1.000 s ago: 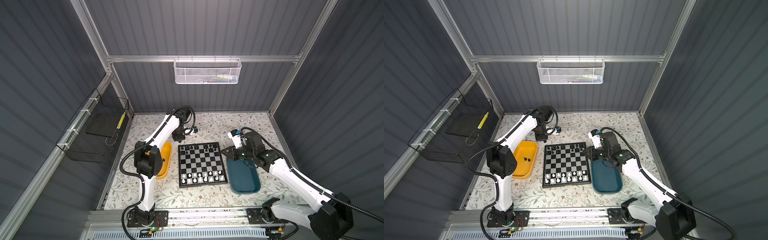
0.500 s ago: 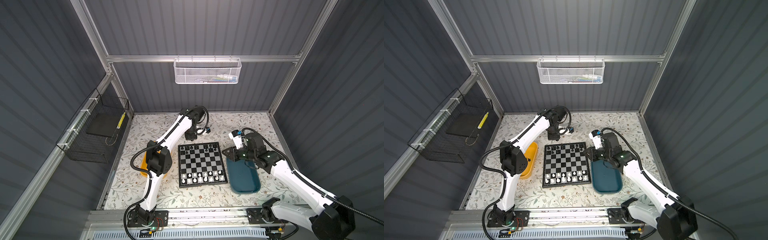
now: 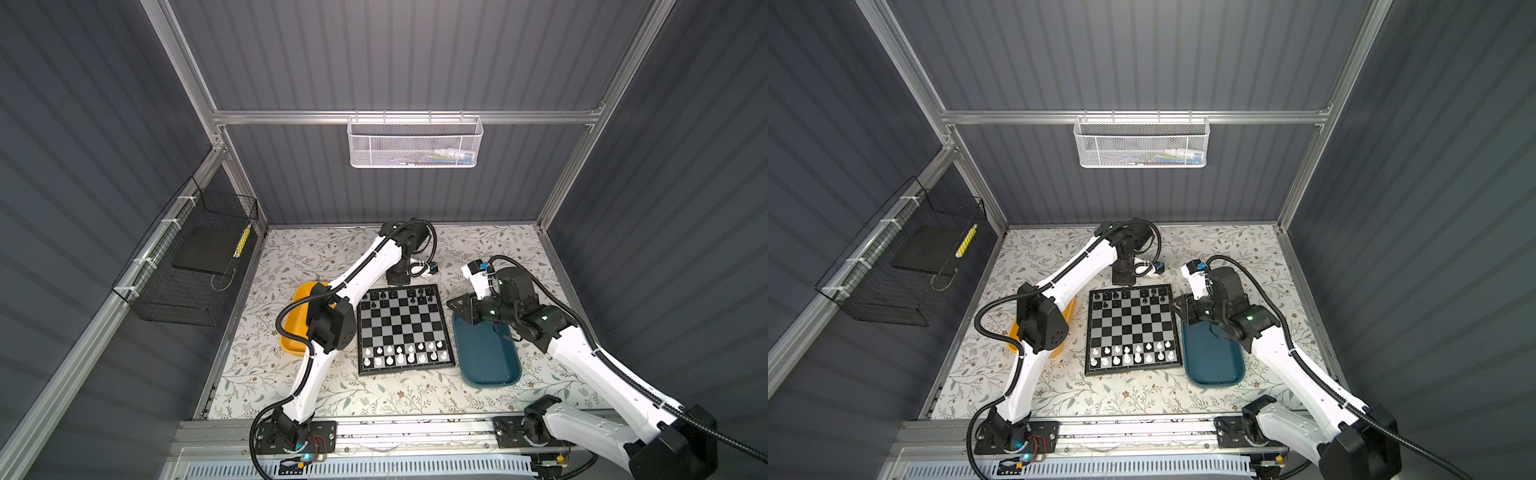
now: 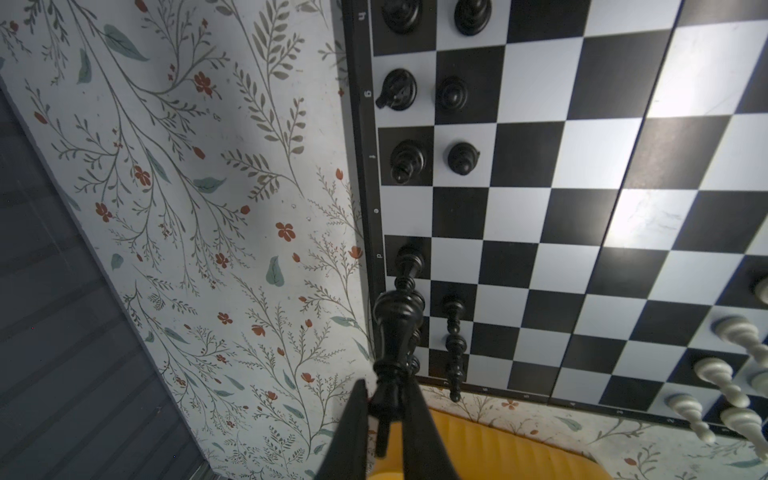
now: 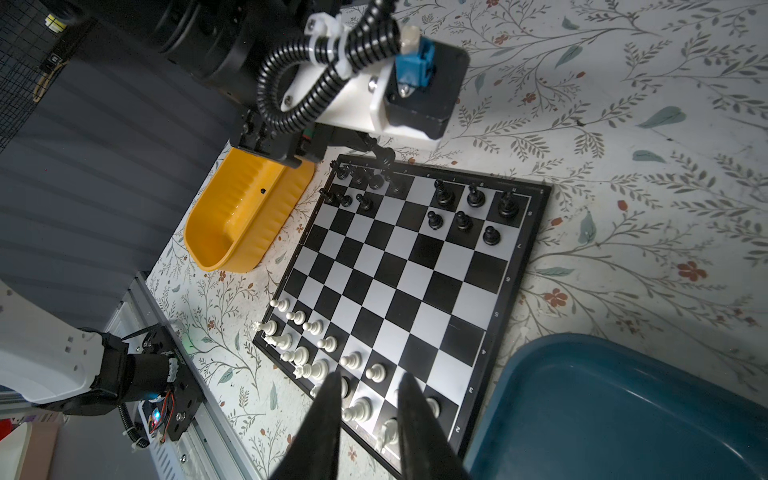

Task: Set up the chess pieces on the board
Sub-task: 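Carry the held black piece with the left gripper over the board's black rows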

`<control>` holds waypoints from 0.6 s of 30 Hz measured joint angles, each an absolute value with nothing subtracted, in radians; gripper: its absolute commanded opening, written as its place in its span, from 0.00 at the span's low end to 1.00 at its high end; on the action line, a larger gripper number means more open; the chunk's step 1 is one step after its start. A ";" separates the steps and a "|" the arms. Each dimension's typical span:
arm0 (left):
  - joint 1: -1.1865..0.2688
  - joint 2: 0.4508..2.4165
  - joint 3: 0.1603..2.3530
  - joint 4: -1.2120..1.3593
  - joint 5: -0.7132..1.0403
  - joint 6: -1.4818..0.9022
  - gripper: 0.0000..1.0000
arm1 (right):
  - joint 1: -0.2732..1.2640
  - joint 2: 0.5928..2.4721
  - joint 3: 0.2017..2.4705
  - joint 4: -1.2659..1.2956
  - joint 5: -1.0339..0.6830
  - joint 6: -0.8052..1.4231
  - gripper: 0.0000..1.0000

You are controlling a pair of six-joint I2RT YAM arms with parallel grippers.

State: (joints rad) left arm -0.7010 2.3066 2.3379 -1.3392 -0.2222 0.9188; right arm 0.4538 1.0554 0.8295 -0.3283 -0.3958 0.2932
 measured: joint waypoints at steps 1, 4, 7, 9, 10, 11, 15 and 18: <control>-0.706 2.312 2.339 -1.339 -0.225 0.919 0.16 | 0.454 1.053 0.826 -0.329 -0.395 0.292 0.27; -0.715 2.328 2.340 -1.338 -0.229 0.919 0.16 | 0.454 1.048 0.815 -0.331 -0.392 0.290 0.27; -0.720 2.344 2.340 -1.338 -0.236 0.919 0.17 | 0.454 1.044 0.807 -0.331 -0.392 0.290 0.27; -0.720 2.350 2.340 -1.338 -0.239 0.919 0.17 | 0.454 1.041 0.802 -0.332 -0.390 0.289 0.27; -0.720 2.352 2.340 -1.338 -0.240 0.919 0.17 | 0.454 1.040 0.801 -0.332 -0.389 0.289 0.27; -0.720 2.353 2.340 -1.338 -0.242 0.919 0.17 | 0.454 1.039 0.799 -0.332 -0.389 0.289 0.27; -0.720 2.354 2.340 -1.334 -0.247 0.919 0.17 | 0.454 1.037 0.796 -0.337 -0.389 0.289 0.27; -0.720 2.357 2.340 -1.324 -0.253 0.920 0.18 | 0.454 1.037 0.796 -0.337 -0.389 0.289 0.27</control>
